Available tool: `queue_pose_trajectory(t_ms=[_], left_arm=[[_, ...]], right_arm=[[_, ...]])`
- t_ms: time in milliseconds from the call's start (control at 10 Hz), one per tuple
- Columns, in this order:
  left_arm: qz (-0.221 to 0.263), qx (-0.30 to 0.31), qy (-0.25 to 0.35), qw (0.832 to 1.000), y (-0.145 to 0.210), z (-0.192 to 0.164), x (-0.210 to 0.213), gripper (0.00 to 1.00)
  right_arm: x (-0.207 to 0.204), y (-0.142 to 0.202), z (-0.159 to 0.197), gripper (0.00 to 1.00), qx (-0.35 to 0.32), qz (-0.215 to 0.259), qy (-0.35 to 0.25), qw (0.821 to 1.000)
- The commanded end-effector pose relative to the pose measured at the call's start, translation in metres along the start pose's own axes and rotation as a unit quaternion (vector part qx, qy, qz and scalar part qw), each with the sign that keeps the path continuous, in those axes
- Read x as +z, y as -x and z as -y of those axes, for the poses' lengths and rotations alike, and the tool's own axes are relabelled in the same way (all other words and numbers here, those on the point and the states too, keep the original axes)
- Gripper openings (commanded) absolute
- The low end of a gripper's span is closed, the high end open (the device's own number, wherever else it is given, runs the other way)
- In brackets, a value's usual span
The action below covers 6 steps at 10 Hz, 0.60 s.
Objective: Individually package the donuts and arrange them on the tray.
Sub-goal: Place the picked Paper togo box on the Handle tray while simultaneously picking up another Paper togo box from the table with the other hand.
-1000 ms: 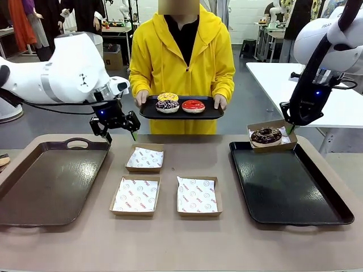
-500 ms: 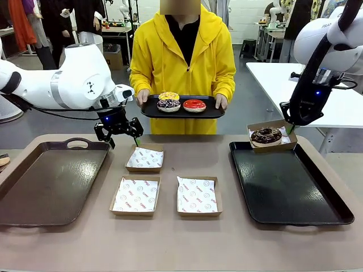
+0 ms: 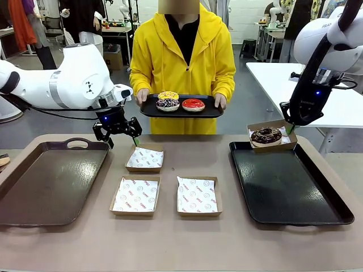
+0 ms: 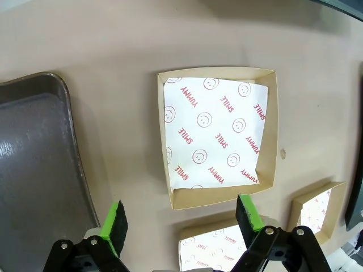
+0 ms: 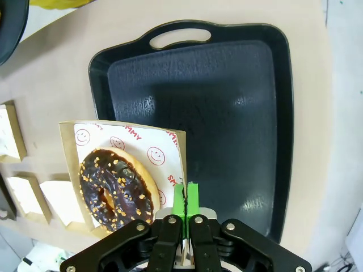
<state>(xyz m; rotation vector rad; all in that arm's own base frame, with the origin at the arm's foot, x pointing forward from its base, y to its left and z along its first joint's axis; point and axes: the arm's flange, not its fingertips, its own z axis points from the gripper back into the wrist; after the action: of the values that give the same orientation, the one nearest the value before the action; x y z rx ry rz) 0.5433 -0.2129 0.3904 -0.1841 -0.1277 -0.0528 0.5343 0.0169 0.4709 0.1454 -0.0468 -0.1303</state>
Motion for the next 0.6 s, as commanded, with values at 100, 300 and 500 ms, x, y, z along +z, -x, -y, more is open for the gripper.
queue_pose_trajectory(t_ms=[100, 300, 500], left_arm=[[0.002, -0.003, -0.002, 1.0, 0.0, 0.001, 0.002, 1.0], [0.0, 0.0, 0.0, 1.0, 0.0, 0.0, 0.0, 1.0], [-0.024, -0.012, -0.008, 1.0, -0.014, 0.009, -0.01, 1.0]], right_arm=[[0.003, 0.0, 0.0, 0.01, 0.002, -0.001, 0.003, 1.0], [-0.006, -0.008, 0.001, 0.01, 0.017, -0.007, 0.013, 1.0], [-0.022, -0.029, -0.001, 0.01, 0.009, -0.016, 0.015, 1.0]])
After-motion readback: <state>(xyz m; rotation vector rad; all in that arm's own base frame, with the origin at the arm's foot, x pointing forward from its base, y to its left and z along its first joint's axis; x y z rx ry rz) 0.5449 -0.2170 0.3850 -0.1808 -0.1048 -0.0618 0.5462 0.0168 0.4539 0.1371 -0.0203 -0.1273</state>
